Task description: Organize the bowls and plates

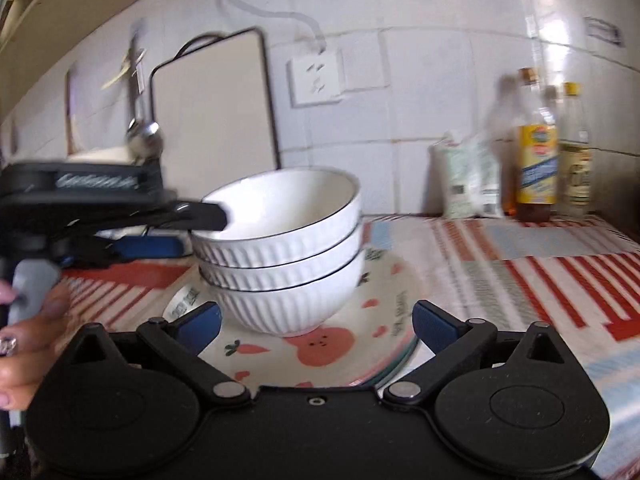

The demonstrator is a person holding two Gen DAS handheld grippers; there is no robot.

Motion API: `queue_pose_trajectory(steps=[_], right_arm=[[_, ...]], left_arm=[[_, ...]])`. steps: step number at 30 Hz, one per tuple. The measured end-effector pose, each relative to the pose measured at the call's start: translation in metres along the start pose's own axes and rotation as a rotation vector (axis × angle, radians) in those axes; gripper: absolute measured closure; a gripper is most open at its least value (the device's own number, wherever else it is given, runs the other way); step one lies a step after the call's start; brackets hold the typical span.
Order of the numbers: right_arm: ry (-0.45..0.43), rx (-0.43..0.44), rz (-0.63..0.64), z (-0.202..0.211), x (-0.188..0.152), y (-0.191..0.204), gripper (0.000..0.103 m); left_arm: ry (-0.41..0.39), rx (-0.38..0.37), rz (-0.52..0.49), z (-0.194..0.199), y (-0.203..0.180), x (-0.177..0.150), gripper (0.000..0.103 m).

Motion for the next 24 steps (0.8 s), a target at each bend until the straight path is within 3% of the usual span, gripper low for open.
queue_pose_trajectory(steps=[5, 10, 17, 22, 24], right_arm=[[-0.080, -0.004, -0.105, 0.023, 0.006, -0.022, 0.000], [-0.039, -0.053, -0.252, 0.026, 0.000, -0.059, 0.000], [0.040, -0.220, -0.129, 0.061, 0.003, -0.070, 0.000], [0.141, -0.294, -0.099, 0.082, 0.004, -0.070, 0.000], [0.214, -0.326, -0.104, 0.087, 0.000, -0.069, 0.000]], left_arm=[[-0.054, 0.045, -0.029, 0.035, 0.000, 0.003, 0.040], [-0.094, 0.115, -0.085, 0.059, -0.009, -0.001, 0.033], [-0.109, 0.180, -0.156, 0.082, -0.033, -0.010, 0.022], [-0.128, 0.261, -0.205, 0.097, -0.048, -0.025, 0.002], [-0.115, 0.303, -0.217, 0.102, -0.052, -0.031, 0.000]])
Point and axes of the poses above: each gripper's, at about its wrist camera, not at the fingertips, and z roughly against the way its jaws point, y to its left, x to its top, the point moved 5 cm from there along -z, roughly the way its jaws point, and after that the axes turned 10 degrees about z, right-handed, at the moved point
